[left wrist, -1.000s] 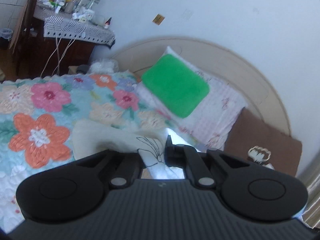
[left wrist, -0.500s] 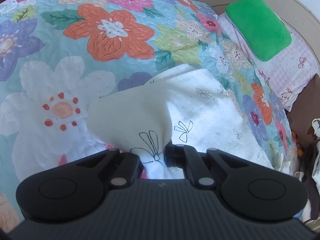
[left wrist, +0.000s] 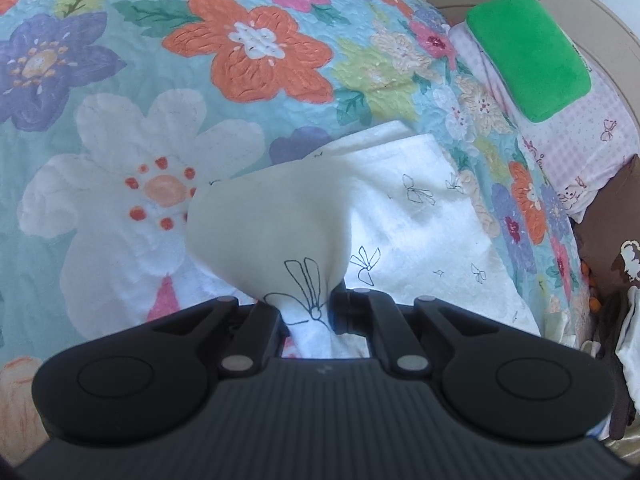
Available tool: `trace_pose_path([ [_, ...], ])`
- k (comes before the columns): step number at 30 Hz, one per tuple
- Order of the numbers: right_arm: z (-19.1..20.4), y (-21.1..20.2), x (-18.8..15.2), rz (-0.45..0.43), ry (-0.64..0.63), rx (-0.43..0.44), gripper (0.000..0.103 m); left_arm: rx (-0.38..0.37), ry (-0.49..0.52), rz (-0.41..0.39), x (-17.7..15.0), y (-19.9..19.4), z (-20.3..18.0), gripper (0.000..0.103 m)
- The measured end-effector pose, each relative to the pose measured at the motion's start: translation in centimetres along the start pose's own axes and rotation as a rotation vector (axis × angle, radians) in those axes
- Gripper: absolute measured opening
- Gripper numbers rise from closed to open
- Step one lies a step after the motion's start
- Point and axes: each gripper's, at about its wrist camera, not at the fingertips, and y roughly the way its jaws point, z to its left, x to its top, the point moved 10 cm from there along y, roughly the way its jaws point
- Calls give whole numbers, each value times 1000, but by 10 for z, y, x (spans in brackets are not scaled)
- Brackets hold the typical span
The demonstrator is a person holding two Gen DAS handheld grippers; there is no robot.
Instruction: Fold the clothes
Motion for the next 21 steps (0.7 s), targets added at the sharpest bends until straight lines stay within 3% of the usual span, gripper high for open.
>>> trace_pose_path([
  [7, -10, 1, -8, 64, 0, 9, 8, 22, -45, 2, 3, -5, 21, 4],
  [11, -38, 17, -12, 109, 129, -5, 18, 66, -53, -16, 11, -4, 33, 4],
  [13, -45, 13, -8, 93, 175, 9, 18, 79, -14, -29, 12, -7, 28, 4],
  [15, -52, 2, -1, 44, 140, -89, 18, 93, 16, -44, 15, -10, 24, 5],
  [18, -57, -21, 18, -29, 63, -180, 27, 97, 21, -71, 20, -18, 22, 5],
  [21, -64, -48, 47, -106, 27, -160, 42, 87, 32, -105, 27, -34, 20, 8],
])
